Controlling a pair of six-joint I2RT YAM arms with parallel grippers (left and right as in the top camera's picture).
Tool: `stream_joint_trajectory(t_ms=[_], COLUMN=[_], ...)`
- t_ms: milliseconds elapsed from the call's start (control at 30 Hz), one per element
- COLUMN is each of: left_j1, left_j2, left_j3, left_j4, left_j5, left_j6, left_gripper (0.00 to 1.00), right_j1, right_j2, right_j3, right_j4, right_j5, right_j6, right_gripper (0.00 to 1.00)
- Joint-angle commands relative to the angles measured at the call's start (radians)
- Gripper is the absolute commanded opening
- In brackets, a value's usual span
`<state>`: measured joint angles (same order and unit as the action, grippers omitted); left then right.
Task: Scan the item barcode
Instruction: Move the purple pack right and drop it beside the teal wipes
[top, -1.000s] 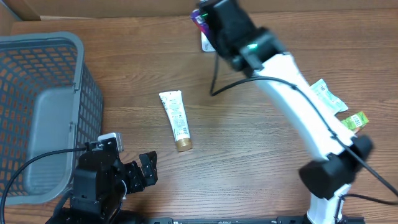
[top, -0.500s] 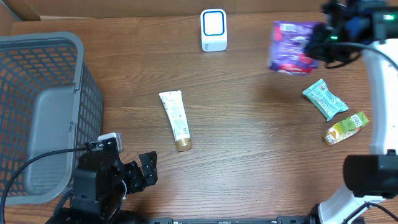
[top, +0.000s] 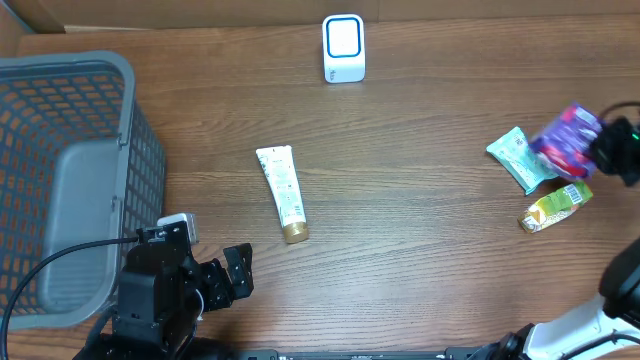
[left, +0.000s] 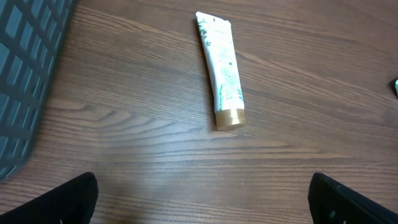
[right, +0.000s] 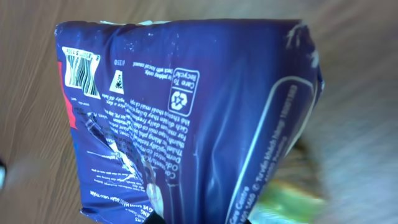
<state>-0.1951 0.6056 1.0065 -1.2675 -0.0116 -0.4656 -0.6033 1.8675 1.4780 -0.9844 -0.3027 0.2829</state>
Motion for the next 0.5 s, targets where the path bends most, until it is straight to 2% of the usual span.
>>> stream_joint_trajectory(t_ms=[0,100,167,300,400,467], left_j1=[-0.005,-0.005,-0.005,-0.005,-0.005,-0.005], left_j2=[-0.011,-0.011,-0.011,-0.011,-0.011,-0.011], left_j3=[-0.002,-0.002,-0.002,-0.002,-0.002,-0.002], left_j4=[0.0,0.0,0.0,0.0,0.0,0.0], left_j5=[0.002,0.002,0.002,0.002,0.002,0.002], left_j6=[-0.006,-0.006,-0.006,-0.006,-0.006,-0.006], left_gripper=[1.0,1.0,1.0,0.99,0.99,0.99], right_j1=[-0.047,-0.055,-0.051,-0.029,0.001,0.039], right_j2=[-0.025,-0.025,-0.025,-0.026,-0.029,-0.034], right_j3=[-0.002,-0.002,-0.002,0.003,0.033,0.078], right_j4=[0.017,0.007,0.003,-0.002,-0.032,-0.078], right_j5=[-0.033,-0.097,-0.114,-0.149,-0.202,-0.214], right_j6=[0.04,0.039,0.038,0.023,-0.035,-0.065], right_gripper=[0.2,0.45,0.5,0.5,0.45,0.45])
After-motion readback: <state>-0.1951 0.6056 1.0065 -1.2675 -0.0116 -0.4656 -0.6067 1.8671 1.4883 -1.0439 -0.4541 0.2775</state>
